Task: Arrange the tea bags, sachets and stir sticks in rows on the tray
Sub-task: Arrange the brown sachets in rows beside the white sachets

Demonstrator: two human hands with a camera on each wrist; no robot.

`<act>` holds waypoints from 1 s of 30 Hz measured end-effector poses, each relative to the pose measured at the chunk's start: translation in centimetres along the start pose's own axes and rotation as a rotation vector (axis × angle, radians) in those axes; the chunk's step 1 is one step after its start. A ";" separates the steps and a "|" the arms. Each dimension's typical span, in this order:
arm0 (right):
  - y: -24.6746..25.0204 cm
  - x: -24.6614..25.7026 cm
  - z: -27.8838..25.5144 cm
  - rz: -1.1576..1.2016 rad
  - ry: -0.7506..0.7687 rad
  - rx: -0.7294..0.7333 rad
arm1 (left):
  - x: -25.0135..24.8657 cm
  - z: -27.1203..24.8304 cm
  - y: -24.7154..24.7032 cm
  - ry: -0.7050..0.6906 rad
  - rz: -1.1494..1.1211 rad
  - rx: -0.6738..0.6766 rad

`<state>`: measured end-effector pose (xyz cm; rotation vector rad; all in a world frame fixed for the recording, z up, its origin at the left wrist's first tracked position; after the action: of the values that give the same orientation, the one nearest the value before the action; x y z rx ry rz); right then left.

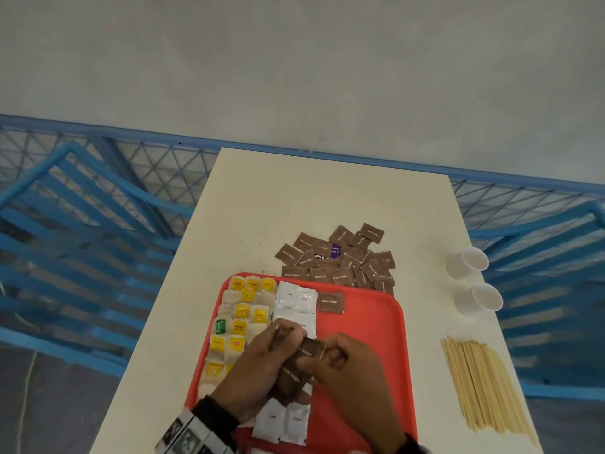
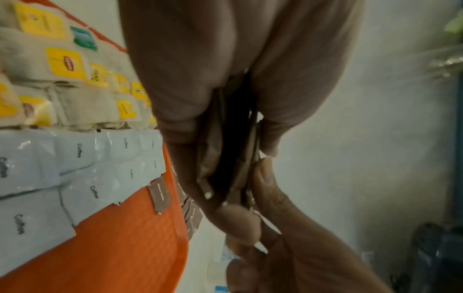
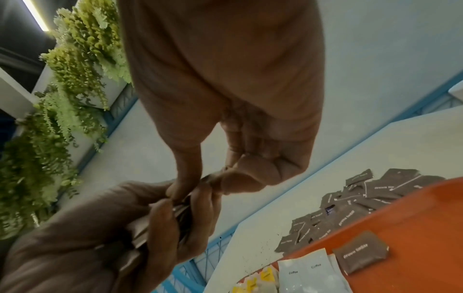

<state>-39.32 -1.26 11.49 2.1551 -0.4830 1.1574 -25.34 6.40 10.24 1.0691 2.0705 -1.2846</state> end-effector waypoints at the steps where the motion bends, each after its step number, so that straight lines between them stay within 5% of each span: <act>1: 0.3 -0.1 0.0 0.024 0.016 -0.015 | 0.2 -0.2 -0.1 -0.004 0.043 0.004; 10: 2.1 0.8 -1.4 0.382 0.107 0.104 | 0.3 -0.9 0.2 -0.056 0.132 -0.048; 15: 1.9 -0.1 -1.6 0.594 0.037 -0.014 | 0.4 -0.7 0.5 -0.082 0.115 -0.101; 20: 1.4 -0.6 -1.6 0.472 0.001 0.139 | 0.7 -0.7 0.9 -0.073 0.122 -0.120; 26: 0.8 -1.5 -0.7 0.442 -0.003 0.128 | 1.3 -0.6 1.3 -0.029 0.122 -0.145; 30: 2.2 -3.0 2.8 0.363 -0.019 0.068 | 1.6 -1.2 2.8 -0.019 0.109 -0.291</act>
<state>-40.56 -4.69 8.64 2.1957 -0.8828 1.3623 -23.96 8.74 8.13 1.0161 2.0755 -0.9032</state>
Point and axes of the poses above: each hand's wrist, its own z-axis towards the middle knuckle, its own y-axis out of the back of the hand, x = y × z, the point moved 1 cm from there along z, towards the middle knuckle, and after that the axes turned 9 degrees about x, right-handed, at the moved point
